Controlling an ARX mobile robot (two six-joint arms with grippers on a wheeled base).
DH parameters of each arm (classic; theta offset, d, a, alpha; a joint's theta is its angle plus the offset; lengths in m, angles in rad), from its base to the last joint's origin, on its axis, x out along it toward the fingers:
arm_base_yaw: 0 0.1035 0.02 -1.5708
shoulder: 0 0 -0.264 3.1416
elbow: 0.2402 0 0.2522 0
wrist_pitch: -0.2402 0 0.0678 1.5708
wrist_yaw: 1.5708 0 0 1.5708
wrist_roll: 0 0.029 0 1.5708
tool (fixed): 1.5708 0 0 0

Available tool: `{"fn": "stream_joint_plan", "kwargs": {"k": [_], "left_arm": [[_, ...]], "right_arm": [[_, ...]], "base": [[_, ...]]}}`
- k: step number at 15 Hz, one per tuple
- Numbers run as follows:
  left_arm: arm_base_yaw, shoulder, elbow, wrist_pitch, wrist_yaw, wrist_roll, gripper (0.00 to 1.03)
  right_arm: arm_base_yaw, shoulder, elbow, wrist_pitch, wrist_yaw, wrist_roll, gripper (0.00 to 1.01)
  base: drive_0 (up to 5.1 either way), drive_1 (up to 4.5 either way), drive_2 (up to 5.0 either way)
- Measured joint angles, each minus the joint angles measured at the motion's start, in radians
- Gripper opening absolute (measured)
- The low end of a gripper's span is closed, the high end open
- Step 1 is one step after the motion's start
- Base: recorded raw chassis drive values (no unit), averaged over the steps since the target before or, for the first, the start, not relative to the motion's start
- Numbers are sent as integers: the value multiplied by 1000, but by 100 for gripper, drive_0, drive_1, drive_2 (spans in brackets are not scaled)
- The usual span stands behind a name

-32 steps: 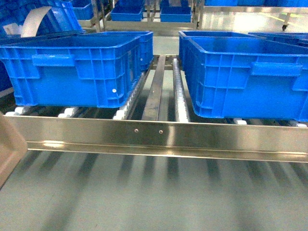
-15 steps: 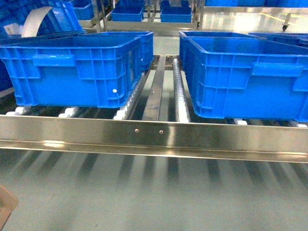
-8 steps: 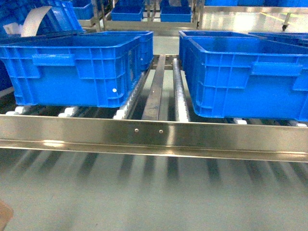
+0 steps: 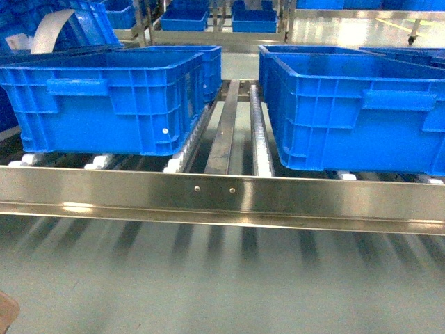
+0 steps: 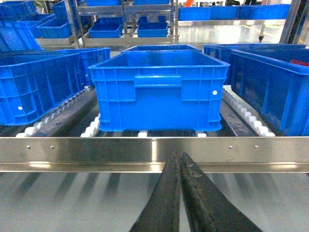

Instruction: Place part in tray to right shelf

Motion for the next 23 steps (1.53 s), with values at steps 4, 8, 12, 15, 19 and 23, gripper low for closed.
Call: {"fn": "stream_joint_plan", "kwargs": {"k": [4,8,12,15,19,23], "left_arm": [[0,0,0,0,0,0,12],[0,0,0,0,0,0,12],[0,0,0,0,0,0,12],[0,0,0,0,0,0,12],[0,0,0,0,0,0,12],[0,0,0,0,0,0,12]], "right_arm": [[0,0,0,0,0,0,39],[0,0,0,0,0,0,90],[0,0,0,0,0,0,98],[0,0,0,0,0,0,98],[0,0,0,0,0,0,98],[0,0,0,0,0,0,98]], "base": [[0,0,0],[0,0,0],[0,0,0],[0,0,0],[0,0,0],[0,0,0]]}}
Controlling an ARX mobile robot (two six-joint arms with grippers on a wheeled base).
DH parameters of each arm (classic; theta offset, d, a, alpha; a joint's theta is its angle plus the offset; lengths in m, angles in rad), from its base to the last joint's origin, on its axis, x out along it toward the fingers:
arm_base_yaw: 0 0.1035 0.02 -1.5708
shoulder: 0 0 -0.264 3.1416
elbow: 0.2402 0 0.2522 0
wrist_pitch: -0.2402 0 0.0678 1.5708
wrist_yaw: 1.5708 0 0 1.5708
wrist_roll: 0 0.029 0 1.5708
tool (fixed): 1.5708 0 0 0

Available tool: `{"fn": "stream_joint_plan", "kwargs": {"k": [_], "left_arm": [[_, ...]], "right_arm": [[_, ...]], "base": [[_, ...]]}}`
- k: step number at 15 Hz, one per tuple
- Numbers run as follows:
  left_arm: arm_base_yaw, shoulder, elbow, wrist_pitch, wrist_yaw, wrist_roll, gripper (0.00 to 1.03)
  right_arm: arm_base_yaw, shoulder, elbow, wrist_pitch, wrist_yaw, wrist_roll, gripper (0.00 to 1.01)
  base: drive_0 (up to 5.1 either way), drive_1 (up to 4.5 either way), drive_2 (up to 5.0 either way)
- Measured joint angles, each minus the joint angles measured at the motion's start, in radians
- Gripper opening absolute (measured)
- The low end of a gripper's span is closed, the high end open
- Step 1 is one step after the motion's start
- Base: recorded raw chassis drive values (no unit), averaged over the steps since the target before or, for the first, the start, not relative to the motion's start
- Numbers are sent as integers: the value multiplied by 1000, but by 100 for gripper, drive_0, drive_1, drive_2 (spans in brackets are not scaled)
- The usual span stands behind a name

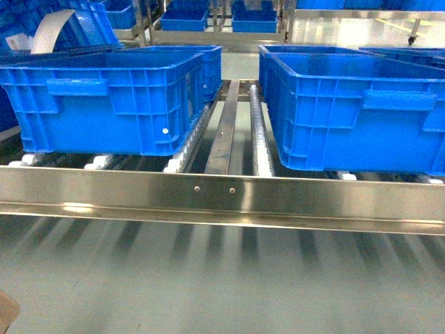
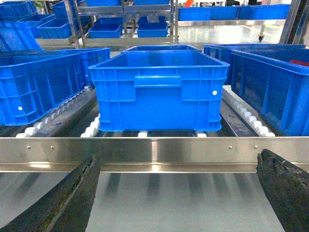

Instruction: Place part in tray to right shelf

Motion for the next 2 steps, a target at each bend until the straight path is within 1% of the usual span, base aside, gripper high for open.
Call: {"fn": "stream_joint_plan", "kwargs": {"k": [2], "left_arm": [[0,0,0,0,0,0,12]], "right_arm": [[0,0,0,0,0,0,98]], "base": [[0,0,0]]}}
